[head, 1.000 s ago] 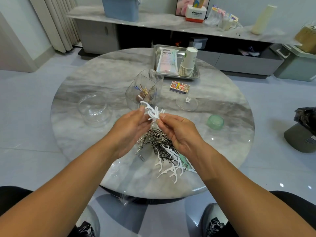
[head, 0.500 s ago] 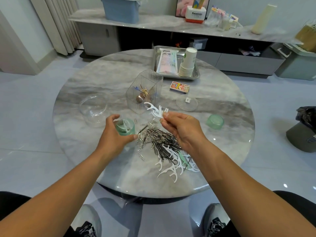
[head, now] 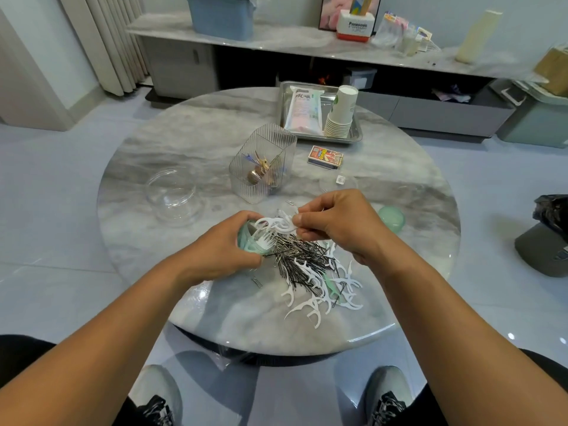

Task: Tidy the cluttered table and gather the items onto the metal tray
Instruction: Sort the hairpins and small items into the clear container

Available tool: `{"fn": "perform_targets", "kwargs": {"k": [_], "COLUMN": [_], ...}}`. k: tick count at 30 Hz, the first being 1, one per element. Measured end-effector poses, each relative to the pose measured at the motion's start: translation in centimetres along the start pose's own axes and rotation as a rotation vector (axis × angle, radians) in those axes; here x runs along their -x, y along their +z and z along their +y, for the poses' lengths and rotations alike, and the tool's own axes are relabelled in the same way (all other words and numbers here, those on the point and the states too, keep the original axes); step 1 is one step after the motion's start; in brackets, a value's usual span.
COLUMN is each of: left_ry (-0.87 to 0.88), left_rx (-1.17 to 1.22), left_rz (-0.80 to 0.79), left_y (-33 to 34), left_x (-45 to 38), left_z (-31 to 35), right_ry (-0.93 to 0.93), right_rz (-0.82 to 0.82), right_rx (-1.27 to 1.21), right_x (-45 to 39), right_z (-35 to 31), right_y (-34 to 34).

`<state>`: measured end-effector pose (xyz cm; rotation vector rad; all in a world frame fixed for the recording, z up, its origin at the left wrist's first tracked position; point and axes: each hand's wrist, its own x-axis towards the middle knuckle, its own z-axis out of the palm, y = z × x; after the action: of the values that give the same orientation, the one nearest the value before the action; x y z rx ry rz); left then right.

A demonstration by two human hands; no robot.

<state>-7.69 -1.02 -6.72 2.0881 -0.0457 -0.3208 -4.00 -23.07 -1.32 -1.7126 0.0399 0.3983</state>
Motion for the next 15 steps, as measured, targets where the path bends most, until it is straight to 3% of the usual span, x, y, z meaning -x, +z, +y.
{"fn": "perform_targets", "kwargs": {"k": [3, 9, 15], "left_ry": [-0.031, 0.123, 0.134], "left_rx": [-0.031, -0.324, -0.077], "left_rz": [0.004, -0.017, 0.024], "left_y": [-0.2, 1.5, 2.7], "left_x": [-0.1, -0.1, 0.0], "left_z": [-0.1, 0.0, 0.1], "right_ry": [0.055, 0.106, 0.094], "right_rz": [-0.011, -0.05, -0.077], "right_rx": [0.034, 0.1, 0.13], "right_x": [0.1, 0.0, -0.1], "right_z": [-0.1, 0.3, 1.1], "right_y": [-0.4, 0.8, 1.5]}}
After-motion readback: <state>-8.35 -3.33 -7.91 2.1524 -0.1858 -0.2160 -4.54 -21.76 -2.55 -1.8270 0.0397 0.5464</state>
